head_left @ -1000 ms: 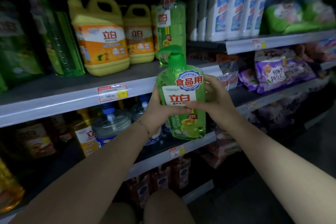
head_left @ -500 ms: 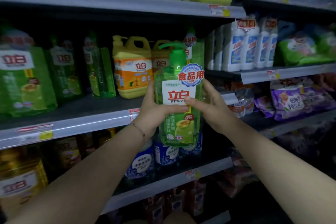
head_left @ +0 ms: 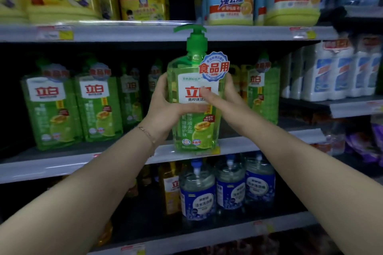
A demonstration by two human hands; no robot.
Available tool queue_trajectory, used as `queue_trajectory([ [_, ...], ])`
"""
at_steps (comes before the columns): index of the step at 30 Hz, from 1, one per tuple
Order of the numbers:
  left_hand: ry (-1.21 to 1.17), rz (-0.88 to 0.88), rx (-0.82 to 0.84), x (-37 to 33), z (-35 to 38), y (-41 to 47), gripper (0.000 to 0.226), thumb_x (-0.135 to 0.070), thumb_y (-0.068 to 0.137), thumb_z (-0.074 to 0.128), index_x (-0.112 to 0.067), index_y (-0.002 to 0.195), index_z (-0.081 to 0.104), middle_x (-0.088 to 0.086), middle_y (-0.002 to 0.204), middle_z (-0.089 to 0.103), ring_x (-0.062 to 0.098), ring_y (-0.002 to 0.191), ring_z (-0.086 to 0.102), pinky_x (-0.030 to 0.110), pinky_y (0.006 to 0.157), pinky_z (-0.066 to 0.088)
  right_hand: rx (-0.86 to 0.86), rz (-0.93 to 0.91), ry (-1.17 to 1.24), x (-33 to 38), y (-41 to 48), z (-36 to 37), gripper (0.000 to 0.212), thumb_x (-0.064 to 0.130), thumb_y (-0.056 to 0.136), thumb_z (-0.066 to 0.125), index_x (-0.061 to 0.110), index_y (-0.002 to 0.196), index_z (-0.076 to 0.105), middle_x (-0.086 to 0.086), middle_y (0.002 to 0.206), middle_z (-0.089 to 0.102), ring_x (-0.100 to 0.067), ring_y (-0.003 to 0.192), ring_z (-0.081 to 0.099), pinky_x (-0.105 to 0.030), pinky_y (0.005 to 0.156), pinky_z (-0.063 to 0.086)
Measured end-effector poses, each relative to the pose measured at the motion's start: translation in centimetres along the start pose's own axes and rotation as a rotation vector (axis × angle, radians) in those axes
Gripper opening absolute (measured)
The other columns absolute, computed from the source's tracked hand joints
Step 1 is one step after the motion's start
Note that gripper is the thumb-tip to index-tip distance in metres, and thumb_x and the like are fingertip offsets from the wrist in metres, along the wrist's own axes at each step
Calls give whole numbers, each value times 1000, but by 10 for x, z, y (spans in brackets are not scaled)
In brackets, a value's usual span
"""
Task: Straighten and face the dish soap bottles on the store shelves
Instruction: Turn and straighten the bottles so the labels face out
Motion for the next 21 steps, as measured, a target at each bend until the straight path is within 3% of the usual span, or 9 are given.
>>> queue_trajectory([
  [4, 44, 51, -60, -8, -29, 11, 100, -1, 44, 87, -21, 132, 44, 5, 118, 67, 21, 106, 67, 44, 87, 57, 30, -9, -8, -2, 27, 24, 90, 26, 66, 85, 33, 137, 30, 10, 120, 64, -7, 109, 61, -28, 96, 46],
  [8, 87, 62, -97, -3, -57, 20, 98, 3, 46, 87, -21, 131, 44, 7, 118, 67, 22, 107, 66, 45, 87, 57, 51, -4, 36, -10, 50, 47, 86, 9, 72, 80, 25, 140, 29, 9, 112, 66, 3, 95, 64, -10, 80, 48],
  [10, 100, 55, -107, 4, -70, 25, 98, 4, 46, 87, -21, 131, 45, 8, 118, 67, 23, 107, 66, 47, 87, 57, 56, 11, 65, -17, 60, 58, 83, 3, 73, 76, 22, 140, 30, 8, 111, 66, 0, 97, 64, -11, 80, 48],
  [14, 129, 21, -120, 17, -91, 31, 94, 4, 48, 89, -24, 127, 46, 7, 119, 67, 24, 109, 65, 47, 89, 56, 57, 51, 101, -36, 74, 79, 81, 4, 74, 75, 23, 140, 31, 6, 112, 66, -7, 104, 61, -19, 86, 45],
  [19, 157, 7, -144, 27, -112, 39, 83, 13, 57, 83, -40, 111, 47, 2, 113, 68, 17, 104, 67, 26, 78, 58, 62, 76, 81, -55, 91, 99, 85, 6, 72, 78, 26, 140, 31, 1, 119, 64, -13, 110, 59, -22, 90, 44],
  [21, 158, -28, -126, 31, -121, 47, 84, 13, 57, 83, -29, 121, 48, 5, 113, 69, 20, 104, 67, 33, 84, 58, 80, 87, 74, -54, 98, 106, 87, 4, 73, 76, 23, 143, 27, 3, 120, 62, -11, 108, 58, -16, 84, 44],
])
Point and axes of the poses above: each hand's wrist, its own y-axis towards the middle knuckle, its own z-axis out of the palm, x = y × z, the point moved 7 cm from there along y, towards the middle knuckle
